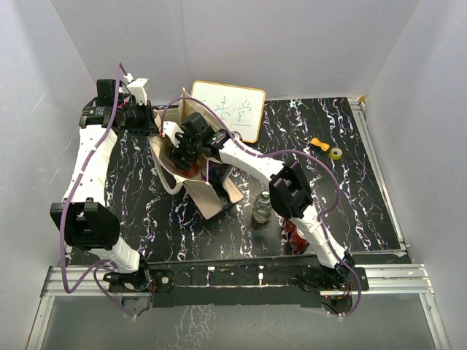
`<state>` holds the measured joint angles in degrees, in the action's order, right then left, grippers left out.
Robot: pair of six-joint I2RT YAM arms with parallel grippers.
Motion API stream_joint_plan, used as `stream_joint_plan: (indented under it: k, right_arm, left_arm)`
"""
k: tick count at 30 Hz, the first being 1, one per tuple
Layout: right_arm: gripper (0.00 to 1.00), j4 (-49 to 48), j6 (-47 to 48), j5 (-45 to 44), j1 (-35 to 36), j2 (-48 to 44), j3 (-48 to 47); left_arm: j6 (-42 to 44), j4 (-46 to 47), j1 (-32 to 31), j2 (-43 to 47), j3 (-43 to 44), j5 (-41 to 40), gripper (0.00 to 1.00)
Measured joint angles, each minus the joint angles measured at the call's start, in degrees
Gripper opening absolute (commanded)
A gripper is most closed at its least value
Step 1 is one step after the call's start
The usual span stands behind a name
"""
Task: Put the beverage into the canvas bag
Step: Place the drink in the canvas bag.
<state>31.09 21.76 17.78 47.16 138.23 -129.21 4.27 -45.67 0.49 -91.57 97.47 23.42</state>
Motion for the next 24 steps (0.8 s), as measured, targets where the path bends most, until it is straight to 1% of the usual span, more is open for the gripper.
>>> stream_joint_plan:
  k: [15, 19, 24]
  right_arm:
    - [0.83, -0.98, -0.37, -1.77, 0.37, 0.15, 0.74]
    - [0.89, -2.38, -0.85, -1.77, 0.48, 0.15, 0.63]
    - [0.91, -3.17, -0.87, -1.77, 0.48, 0.15, 0.61]
  left_arm:
    - [-0.09, 0.15, 0.15, 0.48, -0.76, 0.15, 0.0]
    - [-0.22, 0.22, 0.17, 0.48, -0.76, 0.15, 0.0]
    - [-0.22, 0.24, 0.17, 0.5, -0.76, 0.13, 0.0]
